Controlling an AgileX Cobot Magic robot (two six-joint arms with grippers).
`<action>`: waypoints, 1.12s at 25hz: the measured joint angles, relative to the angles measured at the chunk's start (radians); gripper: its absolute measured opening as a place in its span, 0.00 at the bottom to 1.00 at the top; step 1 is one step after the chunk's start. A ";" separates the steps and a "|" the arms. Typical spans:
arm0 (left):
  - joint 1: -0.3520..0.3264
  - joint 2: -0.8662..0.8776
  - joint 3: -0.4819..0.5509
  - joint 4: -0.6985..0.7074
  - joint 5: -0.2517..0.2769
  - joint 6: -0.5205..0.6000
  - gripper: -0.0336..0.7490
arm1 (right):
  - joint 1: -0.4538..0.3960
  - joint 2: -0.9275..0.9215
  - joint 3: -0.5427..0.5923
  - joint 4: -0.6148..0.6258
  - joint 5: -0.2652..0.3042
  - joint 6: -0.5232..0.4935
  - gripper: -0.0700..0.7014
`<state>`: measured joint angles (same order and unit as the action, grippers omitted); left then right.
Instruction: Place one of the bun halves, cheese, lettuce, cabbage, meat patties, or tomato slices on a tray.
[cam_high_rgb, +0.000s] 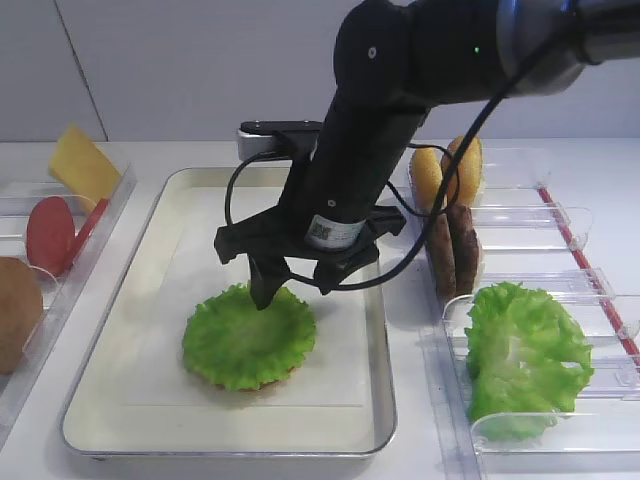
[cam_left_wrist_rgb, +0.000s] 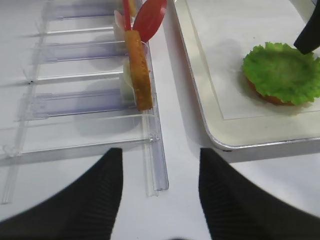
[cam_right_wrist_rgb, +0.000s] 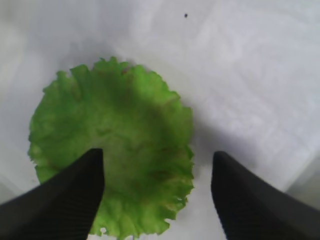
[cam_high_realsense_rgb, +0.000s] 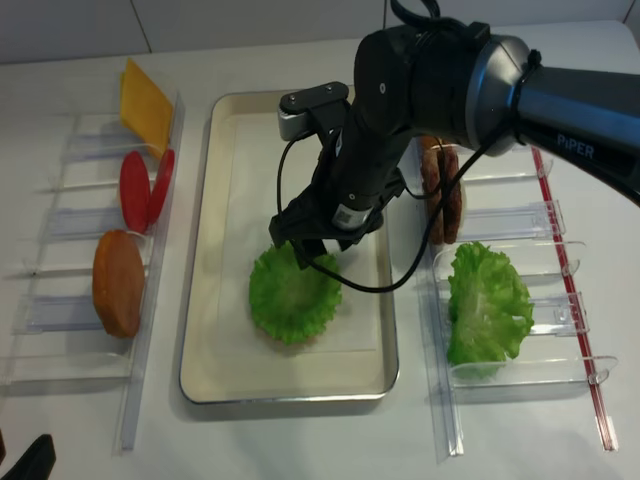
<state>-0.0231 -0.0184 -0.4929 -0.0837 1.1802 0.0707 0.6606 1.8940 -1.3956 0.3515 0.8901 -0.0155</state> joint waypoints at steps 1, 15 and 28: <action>0.000 0.000 0.000 0.000 0.000 0.000 0.46 | 0.000 0.000 -0.015 -0.013 0.028 0.000 0.76; 0.000 0.000 0.000 0.000 0.000 0.000 0.46 | 0.000 -0.002 -0.318 -0.196 0.335 0.023 0.79; 0.000 0.000 0.000 0.000 0.000 -0.002 0.46 | -0.076 -0.248 -0.219 -0.351 0.347 0.115 0.79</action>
<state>-0.0231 -0.0184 -0.4929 -0.0837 1.1802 0.0684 0.5849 1.6459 -1.6145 0.0000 1.2371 0.1000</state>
